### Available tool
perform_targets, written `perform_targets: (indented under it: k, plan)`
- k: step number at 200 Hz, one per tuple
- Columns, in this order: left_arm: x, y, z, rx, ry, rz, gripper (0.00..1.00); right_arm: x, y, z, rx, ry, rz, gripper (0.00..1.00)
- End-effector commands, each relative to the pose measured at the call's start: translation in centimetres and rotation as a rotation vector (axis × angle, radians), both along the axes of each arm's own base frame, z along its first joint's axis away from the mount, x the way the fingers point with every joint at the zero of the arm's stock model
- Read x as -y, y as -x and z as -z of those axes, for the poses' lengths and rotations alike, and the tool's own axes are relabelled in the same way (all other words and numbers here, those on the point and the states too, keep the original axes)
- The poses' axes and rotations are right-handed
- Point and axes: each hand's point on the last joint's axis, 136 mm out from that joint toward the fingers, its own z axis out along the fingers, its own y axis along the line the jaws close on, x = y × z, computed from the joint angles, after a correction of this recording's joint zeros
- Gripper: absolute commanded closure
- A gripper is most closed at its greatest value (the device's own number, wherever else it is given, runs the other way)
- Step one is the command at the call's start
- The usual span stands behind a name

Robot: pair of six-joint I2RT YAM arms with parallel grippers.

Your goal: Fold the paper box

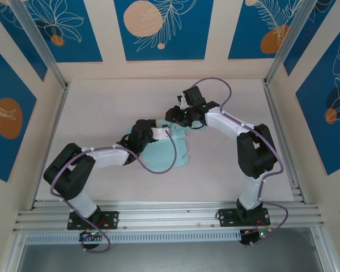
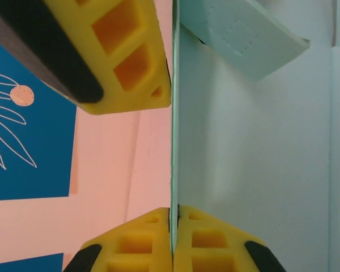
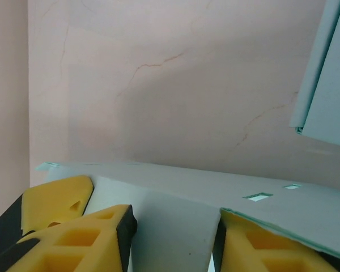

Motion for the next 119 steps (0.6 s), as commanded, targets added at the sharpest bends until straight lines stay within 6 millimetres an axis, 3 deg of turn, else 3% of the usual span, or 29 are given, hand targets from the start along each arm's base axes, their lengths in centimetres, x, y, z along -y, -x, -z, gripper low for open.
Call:
perform_targets:
  k: [1,19,53,85,119]
  plan:
    - [0.6,-0.4,-1.1,0.124,-0.02,0.001,1.0,-0.2,0.2,0.4,-0.009,0.008,0.009,0.6]
    - [0.6,-0.8,-0.6,0.161,-0.059,-0.005,1.0,0.8,0.7,0.2,0.002,0.021,0.026,0.59]
    - [0.9,-1.1,0.4,0.145,-0.078,0.002,1.0,2.6,2.2,-1.0,0.047,0.036,0.036,0.44]
    - [1.0,-1.1,0.5,0.143,-0.077,0.009,1.0,5.5,4.0,-1.9,0.08,0.057,0.094,0.42]
    - [1.1,-1.1,0.8,0.143,-0.09,0.014,1.0,8.5,6.1,0.0,0.068,0.082,0.201,0.45]
